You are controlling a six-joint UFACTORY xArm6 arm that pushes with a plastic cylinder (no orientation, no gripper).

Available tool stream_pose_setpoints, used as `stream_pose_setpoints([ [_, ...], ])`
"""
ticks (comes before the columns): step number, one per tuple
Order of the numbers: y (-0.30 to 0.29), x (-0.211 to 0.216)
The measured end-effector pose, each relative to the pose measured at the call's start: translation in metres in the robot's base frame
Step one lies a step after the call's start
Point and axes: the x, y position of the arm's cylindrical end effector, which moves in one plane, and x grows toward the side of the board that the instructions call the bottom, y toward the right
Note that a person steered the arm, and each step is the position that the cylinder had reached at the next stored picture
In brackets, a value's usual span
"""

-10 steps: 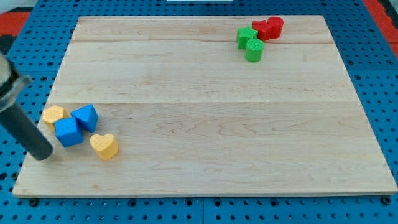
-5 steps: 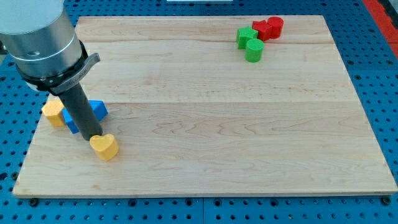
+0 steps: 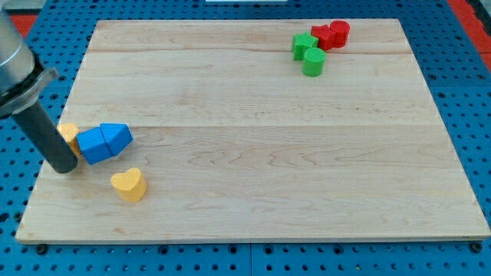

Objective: Separate blue blocks from yellow blocks and place it towards top left side of the board

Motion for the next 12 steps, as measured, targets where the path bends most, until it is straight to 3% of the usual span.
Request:
stream_pose_setpoints([
  [2, 0.058, -0.015],
  [4, 0.088, -0.099],
  [5, 0.111, -0.110],
  [7, 0.151, -0.171],
  [8, 0.165, -0.177],
  [9, 0.148, -0.187],
  [10, 0.138, -0.222],
  [12, 0.125, -0.192],
])
